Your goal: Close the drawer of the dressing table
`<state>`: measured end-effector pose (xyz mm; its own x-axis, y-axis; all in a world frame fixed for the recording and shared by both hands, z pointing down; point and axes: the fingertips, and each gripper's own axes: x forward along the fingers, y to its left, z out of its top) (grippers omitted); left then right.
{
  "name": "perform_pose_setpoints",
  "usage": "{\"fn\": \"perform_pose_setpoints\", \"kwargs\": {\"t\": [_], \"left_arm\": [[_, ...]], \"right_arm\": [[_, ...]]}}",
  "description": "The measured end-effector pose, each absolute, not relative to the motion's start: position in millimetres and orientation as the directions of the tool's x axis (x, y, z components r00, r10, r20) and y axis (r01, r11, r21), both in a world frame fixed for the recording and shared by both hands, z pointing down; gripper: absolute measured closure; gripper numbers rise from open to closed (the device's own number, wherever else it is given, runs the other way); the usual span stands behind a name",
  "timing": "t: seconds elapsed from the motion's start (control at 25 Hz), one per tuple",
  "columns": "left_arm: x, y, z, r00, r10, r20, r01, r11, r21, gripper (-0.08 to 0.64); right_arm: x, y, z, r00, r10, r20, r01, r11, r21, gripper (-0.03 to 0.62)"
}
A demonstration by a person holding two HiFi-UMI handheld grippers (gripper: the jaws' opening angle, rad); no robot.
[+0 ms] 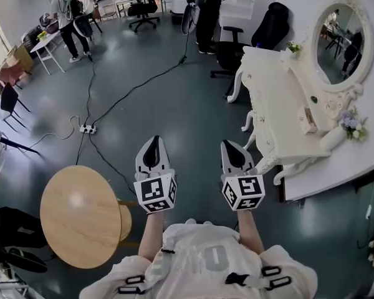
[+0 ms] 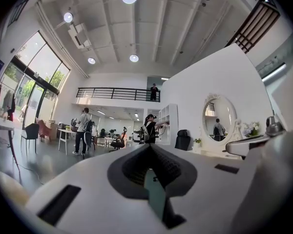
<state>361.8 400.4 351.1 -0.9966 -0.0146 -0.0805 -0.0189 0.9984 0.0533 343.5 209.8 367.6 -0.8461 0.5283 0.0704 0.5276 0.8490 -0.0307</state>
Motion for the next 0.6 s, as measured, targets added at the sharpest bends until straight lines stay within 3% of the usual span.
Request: {"fn": "perform_pose_setpoints", "kwargs": {"t": [0.36,0.6], "left_arm": [[343,443,374,-0.998,-0.013,-0.061,-0.018,0.997,0.073,0.54],[288,458,389,-0.995,0.022,-0.096,0.012,0.995,0.103,0.54]], "right_arm": [[324,247,398,-0.832,0.545,0.098,0.537,0.838,-0.101,0.584],[276,261,415,-0.817,0.57,0.086,0.564,0.821,-0.085,0.584]]}}
